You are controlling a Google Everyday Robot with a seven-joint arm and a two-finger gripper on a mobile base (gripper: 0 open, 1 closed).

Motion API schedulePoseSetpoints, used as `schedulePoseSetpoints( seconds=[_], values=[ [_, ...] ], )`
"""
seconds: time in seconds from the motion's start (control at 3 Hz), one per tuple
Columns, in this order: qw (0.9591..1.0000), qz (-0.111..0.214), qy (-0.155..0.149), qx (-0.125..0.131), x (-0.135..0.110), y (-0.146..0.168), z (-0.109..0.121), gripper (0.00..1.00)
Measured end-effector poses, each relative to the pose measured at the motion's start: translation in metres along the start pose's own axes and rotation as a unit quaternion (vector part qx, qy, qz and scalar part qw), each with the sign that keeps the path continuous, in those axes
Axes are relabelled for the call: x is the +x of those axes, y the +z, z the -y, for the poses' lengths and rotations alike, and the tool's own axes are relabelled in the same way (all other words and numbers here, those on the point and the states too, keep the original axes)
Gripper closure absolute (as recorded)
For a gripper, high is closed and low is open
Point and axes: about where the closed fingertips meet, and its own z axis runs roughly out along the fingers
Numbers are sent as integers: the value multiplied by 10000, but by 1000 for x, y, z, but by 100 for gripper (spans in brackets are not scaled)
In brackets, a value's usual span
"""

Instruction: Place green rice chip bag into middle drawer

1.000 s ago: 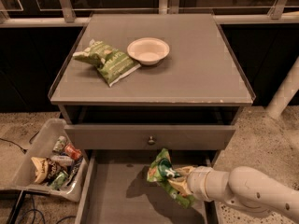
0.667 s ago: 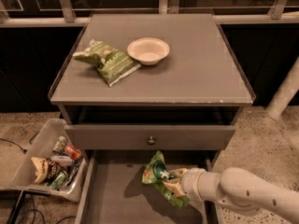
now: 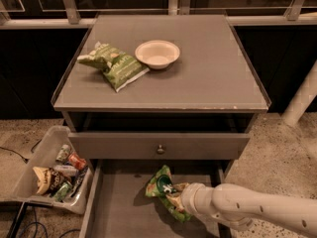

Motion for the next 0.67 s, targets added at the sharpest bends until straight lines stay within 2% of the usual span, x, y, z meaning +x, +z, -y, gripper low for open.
schedulePoseSetpoints(
  seconds=[0.33,0.67],
  values=[
    [9991,-55,223,359,14,27,20,100],
    [9979,28,476,431,26,48,33,100]
  ],
)
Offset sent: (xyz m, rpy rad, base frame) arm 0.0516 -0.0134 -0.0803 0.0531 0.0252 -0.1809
